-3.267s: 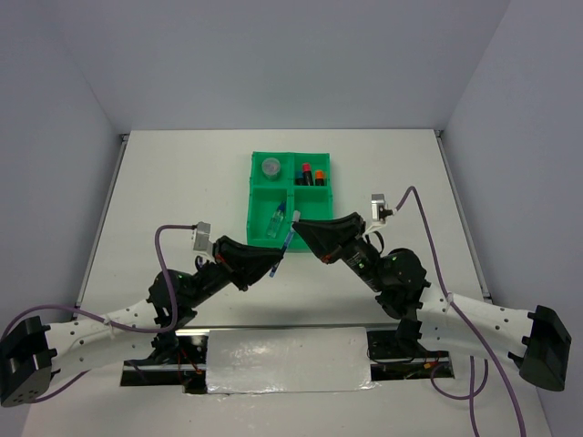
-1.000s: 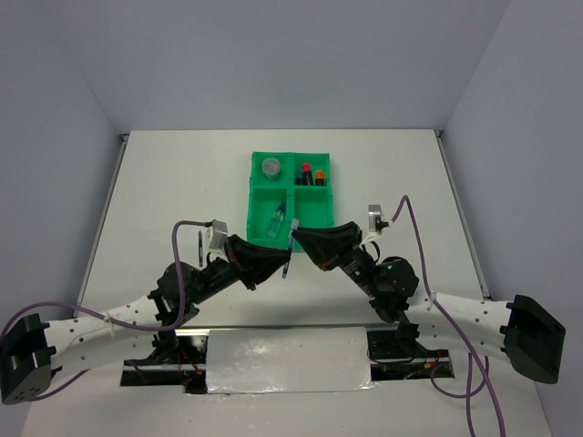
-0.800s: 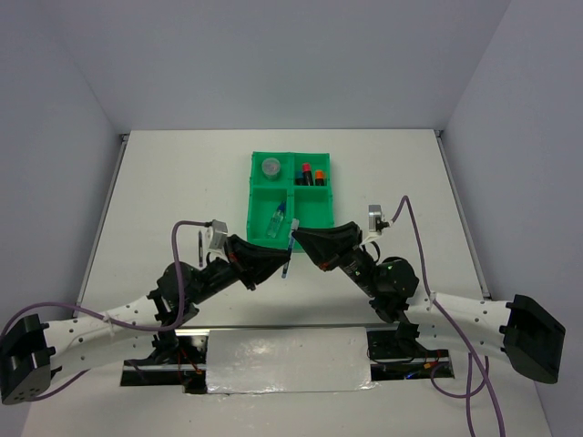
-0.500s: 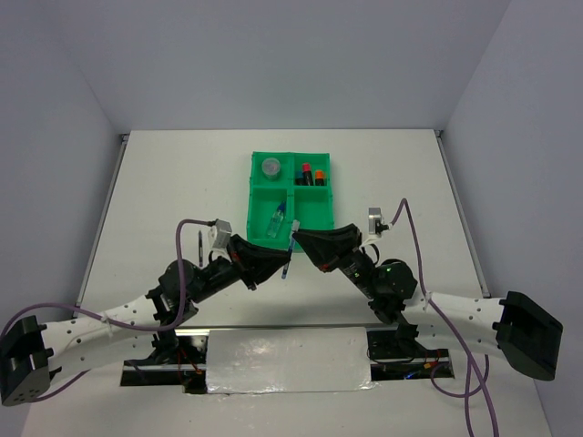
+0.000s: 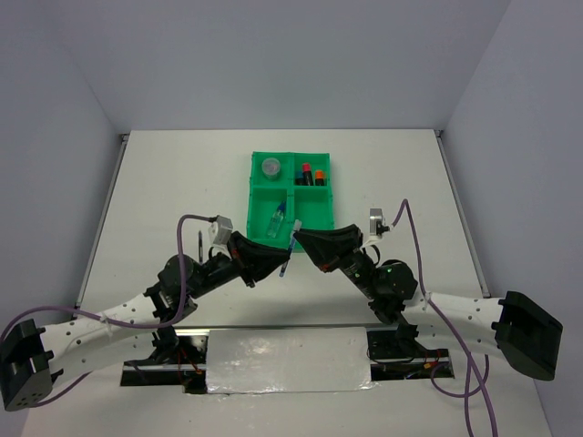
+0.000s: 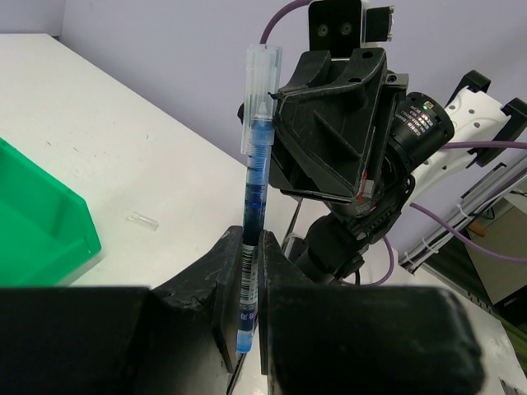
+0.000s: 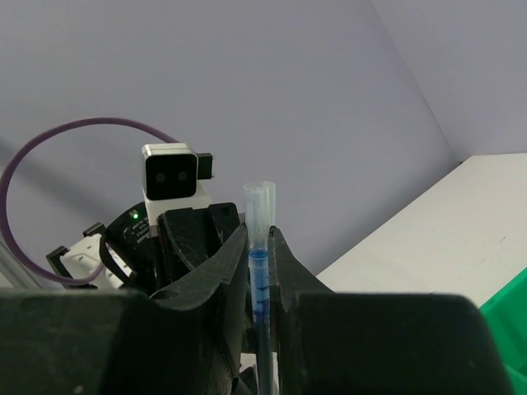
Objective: Sort the stationery into containers
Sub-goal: Close the pen cap on the pen.
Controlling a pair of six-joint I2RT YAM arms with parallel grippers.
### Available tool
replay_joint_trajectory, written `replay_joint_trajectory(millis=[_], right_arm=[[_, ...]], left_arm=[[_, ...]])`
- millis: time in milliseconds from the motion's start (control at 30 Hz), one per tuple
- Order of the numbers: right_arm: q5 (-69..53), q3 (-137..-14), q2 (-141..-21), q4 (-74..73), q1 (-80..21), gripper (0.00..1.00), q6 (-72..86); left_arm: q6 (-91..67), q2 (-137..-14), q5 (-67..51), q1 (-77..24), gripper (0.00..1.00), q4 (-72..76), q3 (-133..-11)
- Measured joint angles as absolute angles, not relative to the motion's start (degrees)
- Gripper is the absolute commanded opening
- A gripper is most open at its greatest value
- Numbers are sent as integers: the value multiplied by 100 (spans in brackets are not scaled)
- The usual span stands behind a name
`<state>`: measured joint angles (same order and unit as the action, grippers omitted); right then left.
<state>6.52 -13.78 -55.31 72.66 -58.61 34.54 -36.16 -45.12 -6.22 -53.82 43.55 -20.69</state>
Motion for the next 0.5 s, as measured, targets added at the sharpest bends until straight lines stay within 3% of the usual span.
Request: replay_joint_trajectory(millis=[500], right_arm=[[626,-1238,-5732,7655,-5854,0,3258]], left_arm=[[-3625,-4515,-897,-5196,0,4178,-2112]])
